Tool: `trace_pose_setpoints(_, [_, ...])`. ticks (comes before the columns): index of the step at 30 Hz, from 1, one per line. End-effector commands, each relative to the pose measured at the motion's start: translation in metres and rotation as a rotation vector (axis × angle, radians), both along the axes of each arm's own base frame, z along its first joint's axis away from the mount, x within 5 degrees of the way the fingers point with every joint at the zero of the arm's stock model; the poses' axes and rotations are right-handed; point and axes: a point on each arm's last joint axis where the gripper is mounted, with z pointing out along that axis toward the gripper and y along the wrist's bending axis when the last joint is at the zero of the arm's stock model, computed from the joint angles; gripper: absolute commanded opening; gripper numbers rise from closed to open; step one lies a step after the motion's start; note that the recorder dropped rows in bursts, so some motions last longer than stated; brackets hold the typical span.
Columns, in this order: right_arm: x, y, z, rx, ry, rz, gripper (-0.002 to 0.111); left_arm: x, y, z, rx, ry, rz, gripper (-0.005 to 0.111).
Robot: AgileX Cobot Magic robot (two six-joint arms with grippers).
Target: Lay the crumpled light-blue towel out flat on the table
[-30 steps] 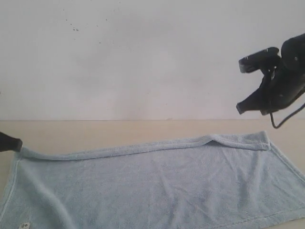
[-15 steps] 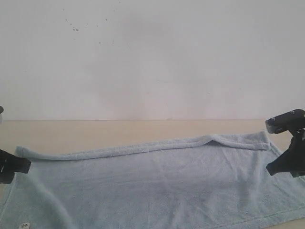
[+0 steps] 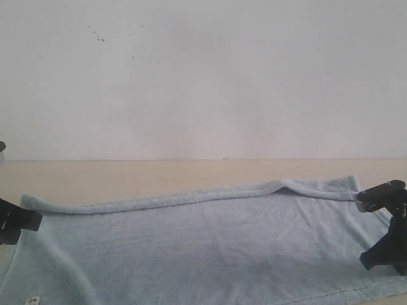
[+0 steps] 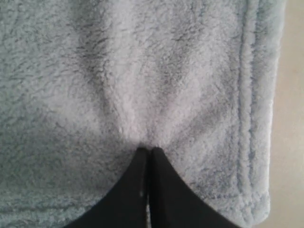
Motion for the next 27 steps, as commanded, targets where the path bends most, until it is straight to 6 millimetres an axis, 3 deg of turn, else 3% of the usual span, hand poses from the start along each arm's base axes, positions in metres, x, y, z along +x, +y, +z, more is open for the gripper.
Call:
trace_pose_setpoints(1, [-0.05,-0.002,-0.031,-0.003,0.205,-0.072,0.001,-0.001,-0.001,0.001,-0.007,-0.002,0.001,0.018])
trace_pose_setpoints(4, [-0.08,-0.002,-0.041,0.012,0.247,-0.143,0.001,-0.002,-0.001,0.0,-0.007,0.007,0.001,0.018])
trace_pose_setpoints(8, [-0.108,-0.001,-0.027,0.038,0.226,-0.26,0.001,-0.004,0.0,-0.001,-0.005,0.034,0.0,0.018])
trace_pose_setpoints(19, [-0.138,-0.003,0.093,0.075,-0.261,-0.216,0.001,-0.005,-0.003,-0.001,-0.045,0.048,0.007,0.018])
trace_pose_setpoints(22, [-0.138,-0.003,0.118,0.049,-0.384,-0.11,0.001,-0.006,-0.006,0.0,-0.062,0.048,-0.015,0.018])
trace_pose_setpoints(27, [-0.101,-0.004,0.135,0.011,-0.416,-0.064,0.001,-0.008,-0.007,0.008,-0.072,0.016,-0.032,0.018])
